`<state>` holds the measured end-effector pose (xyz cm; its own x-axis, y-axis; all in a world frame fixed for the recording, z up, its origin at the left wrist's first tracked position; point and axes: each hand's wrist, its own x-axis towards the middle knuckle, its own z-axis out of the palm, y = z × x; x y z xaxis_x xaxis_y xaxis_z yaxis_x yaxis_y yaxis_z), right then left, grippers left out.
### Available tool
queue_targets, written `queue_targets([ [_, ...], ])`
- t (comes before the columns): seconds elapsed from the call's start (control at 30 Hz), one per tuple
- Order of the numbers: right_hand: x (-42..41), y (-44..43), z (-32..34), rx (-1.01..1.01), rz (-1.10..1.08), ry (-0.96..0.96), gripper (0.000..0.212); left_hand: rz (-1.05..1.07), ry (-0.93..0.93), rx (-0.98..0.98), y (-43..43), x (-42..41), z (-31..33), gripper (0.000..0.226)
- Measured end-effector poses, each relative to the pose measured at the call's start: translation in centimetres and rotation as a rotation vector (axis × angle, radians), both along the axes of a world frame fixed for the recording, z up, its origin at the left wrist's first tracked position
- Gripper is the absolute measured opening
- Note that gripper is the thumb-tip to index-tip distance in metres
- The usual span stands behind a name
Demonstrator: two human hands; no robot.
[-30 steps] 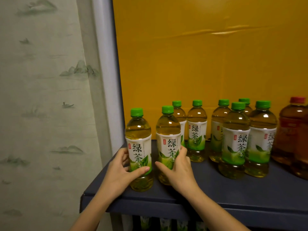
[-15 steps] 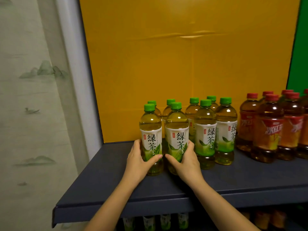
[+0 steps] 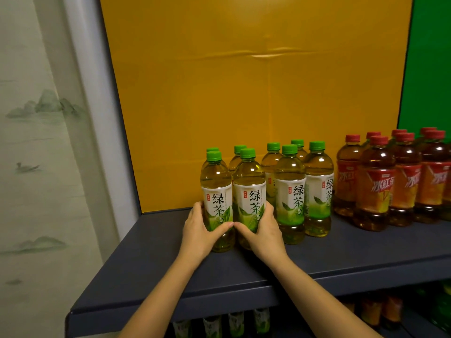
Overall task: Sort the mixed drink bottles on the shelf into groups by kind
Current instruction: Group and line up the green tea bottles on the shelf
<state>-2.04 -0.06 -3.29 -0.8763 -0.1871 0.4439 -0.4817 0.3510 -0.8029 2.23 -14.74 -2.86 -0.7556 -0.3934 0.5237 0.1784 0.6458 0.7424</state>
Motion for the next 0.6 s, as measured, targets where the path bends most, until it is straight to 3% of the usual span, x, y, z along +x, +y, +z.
queue_targets([
  [0.23,0.5,1.8,0.8,0.107,0.081,-0.098,0.07,0.008,-0.16,-0.117,0.8,1.1,1.3,0.077],
  [0.33,1.9,4.7,1.3,0.215,0.122,-0.054,0.065,0.174,-0.103,-0.288,2.4,3.3,1.9,0.088],
  [0.4,3.0,8.0,1.6,0.305,0.105,-0.002,0.063,0.259,0.047,-0.408,4.1,4.9,2.3,0.076],
  [0.47,4.1,12.5,1.6,0.359,0.073,0.04,0.054,0.18,0.149,-0.455,6.2,6.0,2.7,0.059],
  [0.6,5.8,23.4,1.6,0.46,-0.05,0.027,0.029,-0.014,0.15,-0.607,11.8,5.9,3.1,0.031],
])
